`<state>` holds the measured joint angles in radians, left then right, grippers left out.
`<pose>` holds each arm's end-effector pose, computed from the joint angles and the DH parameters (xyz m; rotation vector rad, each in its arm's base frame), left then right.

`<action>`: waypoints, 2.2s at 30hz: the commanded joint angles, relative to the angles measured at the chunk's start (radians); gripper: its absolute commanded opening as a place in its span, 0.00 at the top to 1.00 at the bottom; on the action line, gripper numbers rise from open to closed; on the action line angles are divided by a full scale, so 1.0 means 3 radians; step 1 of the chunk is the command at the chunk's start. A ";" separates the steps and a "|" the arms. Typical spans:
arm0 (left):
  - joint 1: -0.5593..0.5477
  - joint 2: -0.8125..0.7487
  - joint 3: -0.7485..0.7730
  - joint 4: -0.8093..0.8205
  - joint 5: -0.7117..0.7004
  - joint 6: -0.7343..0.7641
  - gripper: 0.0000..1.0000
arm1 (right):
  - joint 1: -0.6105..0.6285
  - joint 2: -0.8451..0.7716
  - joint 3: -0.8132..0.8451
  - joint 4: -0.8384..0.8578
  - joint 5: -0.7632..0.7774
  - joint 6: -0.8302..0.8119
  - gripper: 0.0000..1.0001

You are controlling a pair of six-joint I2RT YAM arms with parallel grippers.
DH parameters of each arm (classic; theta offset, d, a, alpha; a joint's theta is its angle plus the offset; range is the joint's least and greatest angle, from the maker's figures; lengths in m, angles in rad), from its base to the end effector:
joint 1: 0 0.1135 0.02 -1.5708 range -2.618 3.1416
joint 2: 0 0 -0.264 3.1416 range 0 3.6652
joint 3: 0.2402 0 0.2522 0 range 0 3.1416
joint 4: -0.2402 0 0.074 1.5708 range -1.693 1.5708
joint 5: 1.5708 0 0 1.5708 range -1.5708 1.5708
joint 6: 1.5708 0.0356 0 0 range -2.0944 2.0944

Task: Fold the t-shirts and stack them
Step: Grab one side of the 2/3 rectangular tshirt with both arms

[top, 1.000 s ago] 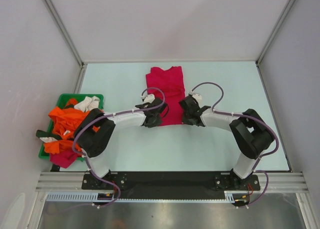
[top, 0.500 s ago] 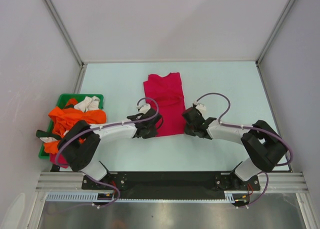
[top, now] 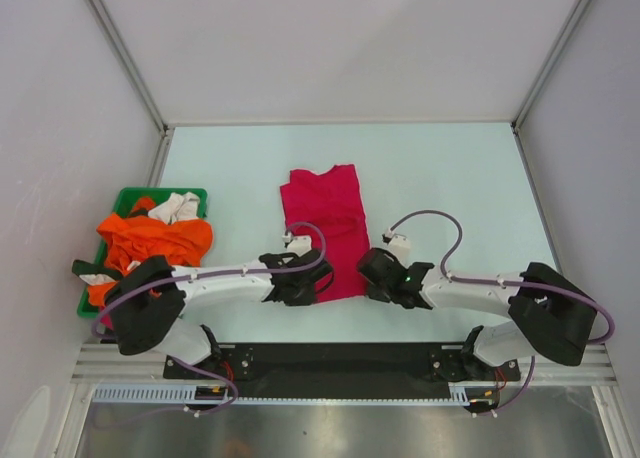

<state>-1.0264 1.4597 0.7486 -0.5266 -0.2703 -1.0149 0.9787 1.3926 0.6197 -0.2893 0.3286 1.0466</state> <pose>0.1381 -0.2097 0.1591 -0.0467 2.7331 -0.1973 0.1451 0.1951 0.1512 0.1986 2.5735 0.3421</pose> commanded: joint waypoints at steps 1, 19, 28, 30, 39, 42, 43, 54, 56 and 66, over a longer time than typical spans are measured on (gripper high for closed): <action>-0.0112 -0.0090 -0.0107 -0.0341 0.0078 -0.0114 1.00 | 0.0342 0.0215 -0.0200 -0.0697 -0.0456 0.0254 1.00; -0.0122 -0.0508 -0.0011 -0.0775 -0.0422 -0.0207 0.68 | 0.0527 0.0155 0.0280 -0.0896 -0.0043 -0.0026 0.62; 0.0087 -0.0765 0.0475 -0.0562 -0.0797 0.0161 0.35 | 0.0160 0.0144 0.1012 -0.0989 0.0321 -0.0645 0.37; 0.0260 -0.0760 0.0470 -0.0302 -0.0695 0.0238 0.36 | 0.0011 0.0175 0.1104 -0.0811 0.0306 -0.0890 0.49; 0.0553 -0.0346 0.0726 -0.0029 -0.0597 0.0489 0.51 | -0.0787 0.1054 0.1778 -0.0391 -0.0062 -0.1638 1.00; 0.0558 -0.0371 0.0685 -0.0004 -0.0567 0.0423 0.54 | -0.0844 0.1197 0.1841 -0.0263 -0.0145 -0.1566 1.00; 0.0558 -0.0391 0.0665 0.0012 -0.0551 0.0407 0.54 | -0.0839 0.1223 0.1861 -0.0232 -0.0144 -0.1556 1.00; 0.0558 -0.0545 0.0455 0.0063 -0.0495 0.0356 0.56 | -0.0675 0.1141 0.2188 -0.0324 -0.0062 -0.1469 1.00; 0.0558 -0.0565 0.0430 0.0083 -0.0485 0.0351 0.56 | -0.0614 0.1167 0.2240 -0.0365 -0.0078 -0.1433 1.00; 0.0558 -0.0678 0.0322 0.0099 -0.0470 0.0351 0.56 | -0.0481 0.1351 0.2204 -0.0324 -0.0098 -0.1331 1.00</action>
<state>-0.8635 1.2922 0.8574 -0.5213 -0.4149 -0.9073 0.8375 1.7756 1.2594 -0.3981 0.2996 0.6281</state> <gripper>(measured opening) 0.441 0.009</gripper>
